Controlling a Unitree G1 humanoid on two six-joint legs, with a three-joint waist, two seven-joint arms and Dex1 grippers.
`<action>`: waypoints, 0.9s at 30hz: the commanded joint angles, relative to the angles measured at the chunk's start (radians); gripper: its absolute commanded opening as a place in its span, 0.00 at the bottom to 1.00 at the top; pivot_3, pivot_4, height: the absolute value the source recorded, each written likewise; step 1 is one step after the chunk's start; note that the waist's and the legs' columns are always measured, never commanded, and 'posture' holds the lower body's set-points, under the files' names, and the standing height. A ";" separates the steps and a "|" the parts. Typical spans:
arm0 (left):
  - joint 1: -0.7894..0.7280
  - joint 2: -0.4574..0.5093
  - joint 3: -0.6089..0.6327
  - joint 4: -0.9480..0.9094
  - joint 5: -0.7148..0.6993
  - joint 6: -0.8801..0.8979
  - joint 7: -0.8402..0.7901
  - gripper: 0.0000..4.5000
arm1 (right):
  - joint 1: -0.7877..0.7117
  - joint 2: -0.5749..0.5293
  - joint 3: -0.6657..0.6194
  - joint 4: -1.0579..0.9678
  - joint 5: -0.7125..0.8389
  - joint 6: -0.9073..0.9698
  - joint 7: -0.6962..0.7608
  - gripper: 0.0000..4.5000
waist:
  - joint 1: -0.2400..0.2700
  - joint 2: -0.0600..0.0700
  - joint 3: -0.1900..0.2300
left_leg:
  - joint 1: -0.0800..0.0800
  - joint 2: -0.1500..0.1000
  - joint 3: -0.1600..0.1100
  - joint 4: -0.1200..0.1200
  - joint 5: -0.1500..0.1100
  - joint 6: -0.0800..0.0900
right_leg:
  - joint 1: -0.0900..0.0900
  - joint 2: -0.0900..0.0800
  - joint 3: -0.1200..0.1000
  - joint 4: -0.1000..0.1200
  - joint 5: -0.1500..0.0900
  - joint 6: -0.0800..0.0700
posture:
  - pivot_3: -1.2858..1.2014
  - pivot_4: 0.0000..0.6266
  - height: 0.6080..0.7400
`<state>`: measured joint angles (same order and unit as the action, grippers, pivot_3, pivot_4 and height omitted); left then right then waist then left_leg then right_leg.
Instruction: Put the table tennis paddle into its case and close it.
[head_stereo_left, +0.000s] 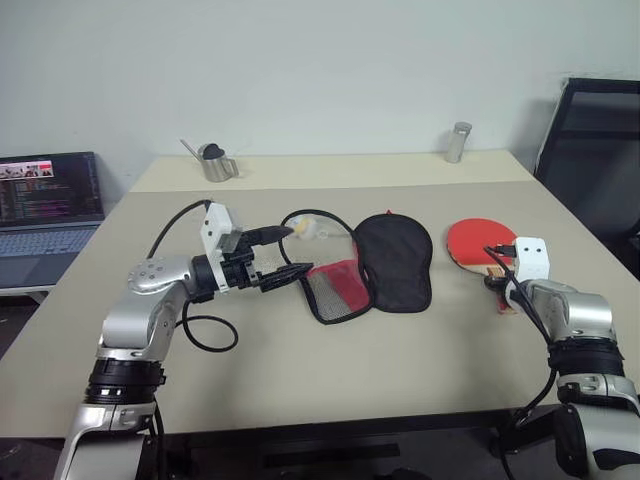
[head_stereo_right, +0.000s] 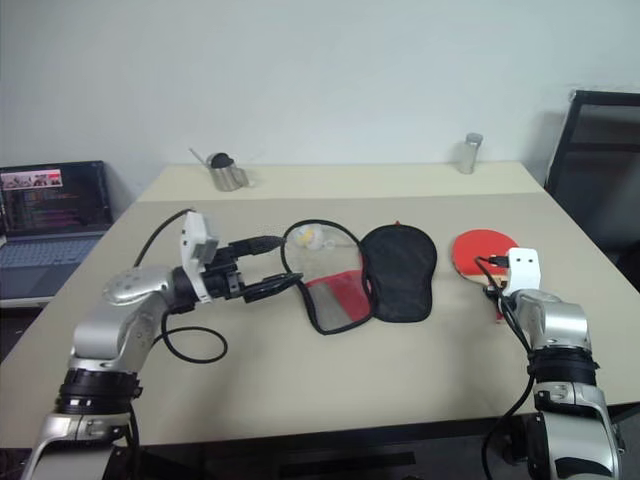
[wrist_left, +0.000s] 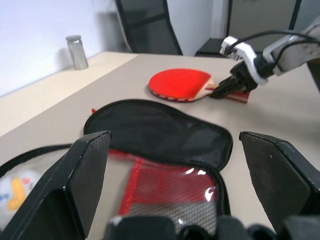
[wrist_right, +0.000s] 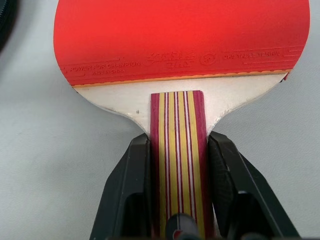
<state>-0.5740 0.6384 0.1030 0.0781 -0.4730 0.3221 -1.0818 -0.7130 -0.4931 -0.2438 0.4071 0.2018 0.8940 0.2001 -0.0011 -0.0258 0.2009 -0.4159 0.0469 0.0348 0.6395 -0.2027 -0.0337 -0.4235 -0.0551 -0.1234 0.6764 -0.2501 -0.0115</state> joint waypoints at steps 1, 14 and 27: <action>0.008 0.027 0.047 -0.045 -0.024 -0.007 0.000 1.00 | -0.027 -0.021 -0.030 -0.151 0.037 0.060 0.011 0.25 | 0.000 0.000 0.000 | 0.000 0.000 0.000 -0.001 0.000 0.000 | -0.001 0.000 0.000 0.000 0.000 0.000 | 0.52 0.24 1.00; 0.035 0.033 0.060 -0.062 -0.027 -0.016 0.012 1.00 | -0.099 0.275 -0.037 -0.584 0.142 0.404 -0.135 0.25 | 0.000 0.001 0.001 | -0.001 0.001 0.001 -0.004 0.000 0.000 | -0.002 0.001 0.001 -0.002 0.000 0.000 | 0.52 0.24 1.00; 0.028 0.031 0.053 -0.066 -0.022 -0.021 0.014 1.00 | -0.061 0.442 0.073 -0.379 0.055 0.175 -0.204 0.25 | 0.000 0.001 0.001 | -0.001 0.000 0.001 -0.005 0.000 0.000 | -0.003 0.001 0.001 -0.002 0.000 0.000 | 0.52 0.24 1.00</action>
<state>-0.5343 0.6621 0.1405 0.0481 -0.4868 0.3187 -1.0713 -0.7651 -0.0537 -0.1719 0.0227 0.2700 1.1384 -0.0017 -0.0014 -0.0249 0.2018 -0.4173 0.0472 0.0355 0.6347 -0.2028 -0.0335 -0.4261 -0.0544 -0.1227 0.6740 -0.2500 -0.0117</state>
